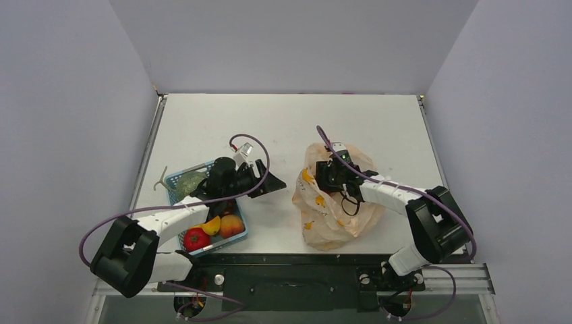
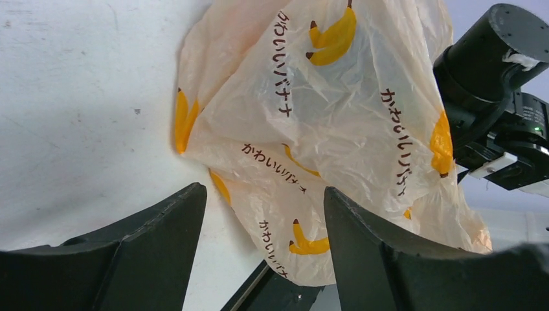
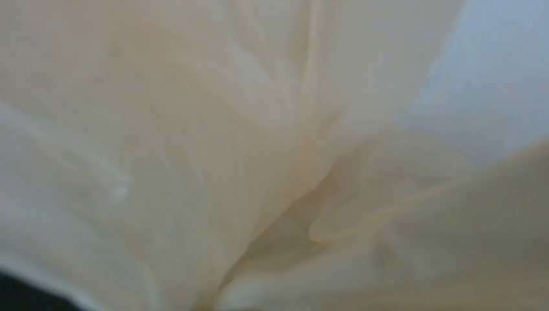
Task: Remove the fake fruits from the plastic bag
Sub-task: Take out the fake fruit from the plastic bag.
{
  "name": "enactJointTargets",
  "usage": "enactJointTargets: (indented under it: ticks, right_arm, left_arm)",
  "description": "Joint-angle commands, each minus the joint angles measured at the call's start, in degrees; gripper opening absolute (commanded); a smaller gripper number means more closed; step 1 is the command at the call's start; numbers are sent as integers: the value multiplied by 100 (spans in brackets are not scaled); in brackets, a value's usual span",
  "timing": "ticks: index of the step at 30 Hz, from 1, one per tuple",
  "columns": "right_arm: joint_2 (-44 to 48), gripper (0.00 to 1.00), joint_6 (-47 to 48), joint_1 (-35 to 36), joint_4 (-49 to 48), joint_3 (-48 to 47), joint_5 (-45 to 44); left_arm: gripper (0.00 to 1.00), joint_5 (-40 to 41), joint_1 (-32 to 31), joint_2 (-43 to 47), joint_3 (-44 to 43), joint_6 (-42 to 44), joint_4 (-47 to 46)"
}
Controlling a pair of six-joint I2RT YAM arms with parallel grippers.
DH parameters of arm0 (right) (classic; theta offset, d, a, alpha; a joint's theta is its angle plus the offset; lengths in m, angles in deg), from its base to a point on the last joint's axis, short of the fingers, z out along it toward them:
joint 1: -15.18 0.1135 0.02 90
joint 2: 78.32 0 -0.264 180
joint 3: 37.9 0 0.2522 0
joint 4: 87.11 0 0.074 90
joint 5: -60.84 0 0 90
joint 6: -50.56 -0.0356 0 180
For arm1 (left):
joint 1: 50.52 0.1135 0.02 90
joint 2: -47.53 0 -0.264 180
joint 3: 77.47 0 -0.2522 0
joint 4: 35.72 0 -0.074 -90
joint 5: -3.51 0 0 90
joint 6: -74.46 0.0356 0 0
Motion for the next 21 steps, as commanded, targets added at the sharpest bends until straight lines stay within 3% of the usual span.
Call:
enactJointTargets:
  ticks: [1, 3, 11, 16, 20, 21]
  right_arm:
    - [715, 8, 105, 61, 299, -197, 11]
    - [1022, 0, 97, 56, 387, -230, 180]
    - [1799, 0, -136, -29, 532, -616, 853]
    - [1832, 0, -505, -42, 382, -683, 1213]
    - [1736, 0, -755, -38, 67, -543, 1546]
    - [1726, 0, -767, -29, 48, -509, 1574]
  left_arm:
    - [65, 247, -416, -69, 6, 160, -347]
    - [66, 499, -712, -286, -161, 302, -493]
    - [67, 1103, -1147, -1256, -729, 482, -1005]
    - [67, 619, -1131, -1845, -1126, 436, -1616]
    - [67, 83, -1018, -2330, -1091, -102, -2976]
    - [62, 54, -901, -2458, -1057, -347, -3318]
